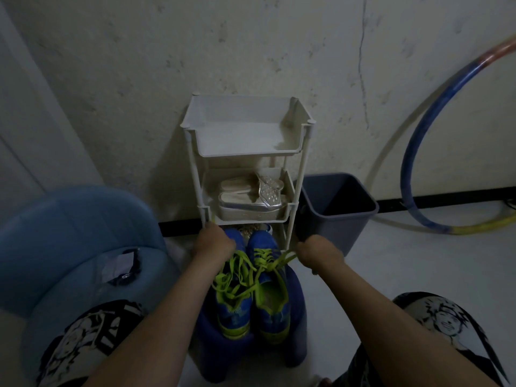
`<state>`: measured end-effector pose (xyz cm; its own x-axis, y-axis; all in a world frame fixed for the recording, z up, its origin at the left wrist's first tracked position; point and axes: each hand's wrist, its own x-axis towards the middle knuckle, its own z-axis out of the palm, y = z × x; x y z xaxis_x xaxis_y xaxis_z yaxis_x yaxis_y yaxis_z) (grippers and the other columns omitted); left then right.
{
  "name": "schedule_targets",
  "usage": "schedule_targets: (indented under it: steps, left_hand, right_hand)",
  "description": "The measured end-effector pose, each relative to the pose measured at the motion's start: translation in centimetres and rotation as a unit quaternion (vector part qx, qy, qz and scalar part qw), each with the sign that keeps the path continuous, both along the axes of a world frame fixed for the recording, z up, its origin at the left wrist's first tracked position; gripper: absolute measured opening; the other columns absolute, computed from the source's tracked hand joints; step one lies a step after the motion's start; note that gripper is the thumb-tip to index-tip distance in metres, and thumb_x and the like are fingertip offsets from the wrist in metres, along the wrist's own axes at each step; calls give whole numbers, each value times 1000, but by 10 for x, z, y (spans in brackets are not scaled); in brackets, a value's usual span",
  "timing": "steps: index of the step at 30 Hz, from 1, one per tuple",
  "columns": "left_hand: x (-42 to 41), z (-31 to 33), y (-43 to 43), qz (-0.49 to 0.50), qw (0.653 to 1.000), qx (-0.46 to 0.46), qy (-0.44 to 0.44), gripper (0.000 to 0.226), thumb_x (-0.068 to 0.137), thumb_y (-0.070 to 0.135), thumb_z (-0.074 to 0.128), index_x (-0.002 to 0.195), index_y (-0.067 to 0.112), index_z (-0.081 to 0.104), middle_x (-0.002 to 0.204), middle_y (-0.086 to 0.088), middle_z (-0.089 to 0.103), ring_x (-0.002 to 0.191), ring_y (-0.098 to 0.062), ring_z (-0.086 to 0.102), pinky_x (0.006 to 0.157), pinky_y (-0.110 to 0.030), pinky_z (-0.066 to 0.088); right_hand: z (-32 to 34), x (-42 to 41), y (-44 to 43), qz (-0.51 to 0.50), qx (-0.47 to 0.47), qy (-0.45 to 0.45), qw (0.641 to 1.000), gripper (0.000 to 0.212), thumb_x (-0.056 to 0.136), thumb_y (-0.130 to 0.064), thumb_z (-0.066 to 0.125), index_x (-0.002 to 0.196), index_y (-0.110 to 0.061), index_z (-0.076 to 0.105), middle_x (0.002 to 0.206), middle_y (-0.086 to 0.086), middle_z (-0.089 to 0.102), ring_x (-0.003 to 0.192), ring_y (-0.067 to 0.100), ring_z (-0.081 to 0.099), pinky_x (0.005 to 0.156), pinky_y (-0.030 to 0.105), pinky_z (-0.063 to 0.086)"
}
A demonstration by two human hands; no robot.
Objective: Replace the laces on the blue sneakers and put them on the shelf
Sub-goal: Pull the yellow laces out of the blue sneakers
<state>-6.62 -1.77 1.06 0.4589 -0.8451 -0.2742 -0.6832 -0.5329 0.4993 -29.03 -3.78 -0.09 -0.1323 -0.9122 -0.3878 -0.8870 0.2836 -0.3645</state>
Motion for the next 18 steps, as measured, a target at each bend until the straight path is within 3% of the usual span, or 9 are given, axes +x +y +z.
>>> schedule_targets:
  steps: [2,4,6,9,12,15,17,18]
  left_hand:
    - [-10,-1,4,-90,992,-38,-82,55,87,25,64,137,15,45,136,-12,44,123,-32,47,93,-39,45]
    - [-18,-2,5,-186,969,-109,-117,41,85,26,64,126,26,59,130,-4,48,124,-26,44,101,-39,42]
    - [-25,-4,7,-278,950,-111,-90,32,85,30,66,117,33,67,121,3,57,119,-20,50,102,-38,41]
    - [-35,-14,10,-358,932,-25,-58,28,83,44,62,109,37,72,114,13,68,114,-15,56,106,-41,38]
    - [-36,-23,10,-372,926,-1,-66,35,81,48,66,114,37,69,121,13,64,119,-17,54,110,-46,33]
    - [-34,-24,10,-375,925,-19,-57,30,83,42,70,112,35,72,114,14,66,108,-10,59,102,-37,45]
    - [-34,-25,10,-370,926,-35,-62,17,82,42,68,96,35,77,98,18,71,93,-5,63,91,-38,52]
    - [-35,-25,10,-365,927,-44,-70,14,82,43,67,89,36,77,91,20,71,87,-4,63,86,-40,54]
  right_hand:
    - [1,2,1,24,-17,62,998,24,90,-38,55,89,-15,64,90,3,65,84,21,65,75,33,52]
    - [-2,4,-2,22,-10,11,1000,31,90,-42,52,87,-14,66,88,5,67,82,23,67,73,34,53]
    - [-2,8,-5,1,-15,-146,989,36,90,-38,50,84,-9,70,85,9,71,77,23,68,70,36,56]
    - [7,14,-5,-81,-26,-413,907,29,95,-21,52,78,-8,73,68,3,67,57,12,56,53,23,45]
    - [13,14,-9,-99,-33,-550,828,18,93,-15,57,95,-8,74,78,6,70,74,20,62,74,33,49]
    - [12,11,-13,-88,-69,-559,821,19,91,-7,62,108,-6,70,90,11,70,79,22,62,80,41,50]
    - [3,11,-16,-105,-89,-496,857,20,91,-8,63,111,-6,66,93,14,69,77,23,63,77,43,55]
    - [-3,11,-18,-102,-98,-426,894,22,91,-15,64,111,-5,64,95,13,69,81,24,64,77,44,55]
